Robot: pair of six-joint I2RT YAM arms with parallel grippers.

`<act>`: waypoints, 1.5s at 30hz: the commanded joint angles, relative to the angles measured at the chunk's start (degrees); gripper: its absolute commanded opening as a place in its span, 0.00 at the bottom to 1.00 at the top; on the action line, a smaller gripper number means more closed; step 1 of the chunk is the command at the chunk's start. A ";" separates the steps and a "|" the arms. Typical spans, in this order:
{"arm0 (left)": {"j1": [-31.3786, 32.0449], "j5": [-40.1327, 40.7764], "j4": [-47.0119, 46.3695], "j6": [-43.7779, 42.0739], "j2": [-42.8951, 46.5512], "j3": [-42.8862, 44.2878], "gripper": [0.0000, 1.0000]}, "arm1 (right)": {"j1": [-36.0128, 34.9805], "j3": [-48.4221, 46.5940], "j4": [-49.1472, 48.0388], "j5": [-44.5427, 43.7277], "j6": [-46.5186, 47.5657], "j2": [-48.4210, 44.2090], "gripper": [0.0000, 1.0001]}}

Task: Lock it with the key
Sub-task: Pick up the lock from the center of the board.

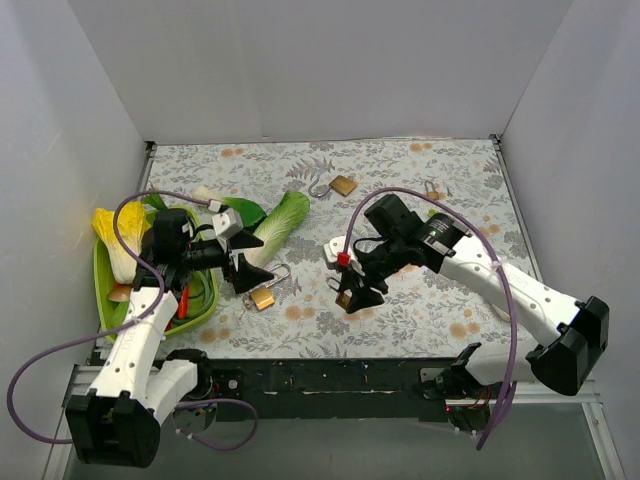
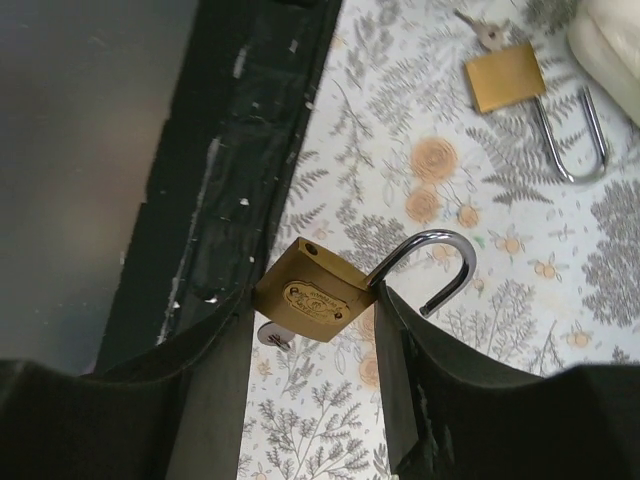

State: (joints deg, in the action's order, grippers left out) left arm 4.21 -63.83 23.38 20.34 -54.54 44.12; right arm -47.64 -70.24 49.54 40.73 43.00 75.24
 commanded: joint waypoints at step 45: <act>45.63 14.35 -0.70 -29.92 -0.30 4.66 0.06 | -0.35 -9.57 13.65 30.28 -2.39 9.31 0.01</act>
State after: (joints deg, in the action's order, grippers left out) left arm 49.08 -51.00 23.73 -11.35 -55.09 46.68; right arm -47.75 -78.48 64.27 67.31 41.93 84.49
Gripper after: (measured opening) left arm 0.112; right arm 0.533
